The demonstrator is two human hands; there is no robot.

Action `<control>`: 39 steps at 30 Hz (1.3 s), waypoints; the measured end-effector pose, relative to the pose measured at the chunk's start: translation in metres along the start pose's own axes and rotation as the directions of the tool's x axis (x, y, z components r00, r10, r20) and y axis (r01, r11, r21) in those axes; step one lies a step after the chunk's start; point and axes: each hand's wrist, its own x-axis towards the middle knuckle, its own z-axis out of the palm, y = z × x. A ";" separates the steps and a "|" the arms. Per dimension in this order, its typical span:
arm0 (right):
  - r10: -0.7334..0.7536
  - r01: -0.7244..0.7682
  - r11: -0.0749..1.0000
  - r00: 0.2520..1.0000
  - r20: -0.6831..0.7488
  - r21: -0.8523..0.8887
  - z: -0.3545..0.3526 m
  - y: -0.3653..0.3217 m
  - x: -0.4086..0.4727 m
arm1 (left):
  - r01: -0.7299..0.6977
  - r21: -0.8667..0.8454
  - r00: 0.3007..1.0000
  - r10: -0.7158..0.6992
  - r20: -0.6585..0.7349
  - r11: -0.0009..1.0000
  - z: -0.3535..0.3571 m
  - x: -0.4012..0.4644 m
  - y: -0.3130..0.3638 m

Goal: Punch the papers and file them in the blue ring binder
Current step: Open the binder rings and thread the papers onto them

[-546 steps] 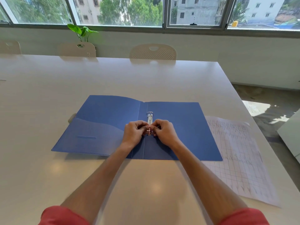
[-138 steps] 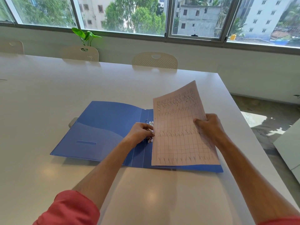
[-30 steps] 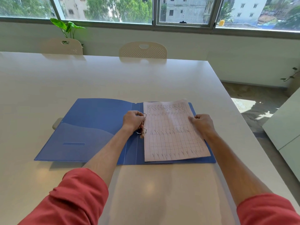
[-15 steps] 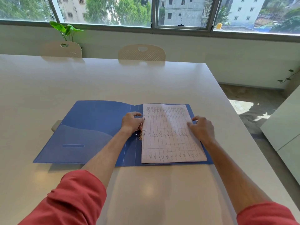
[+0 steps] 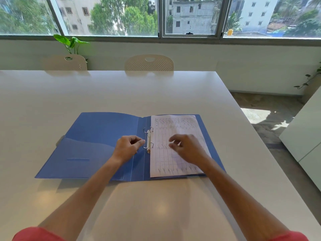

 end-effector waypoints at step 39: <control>0.193 -0.397 0.701 0.906 0.378 0.593 0.042 -0.024 0.045 | 0.089 -0.084 0.982 -0.073 0.173 0.993 0.001 0.001 0.005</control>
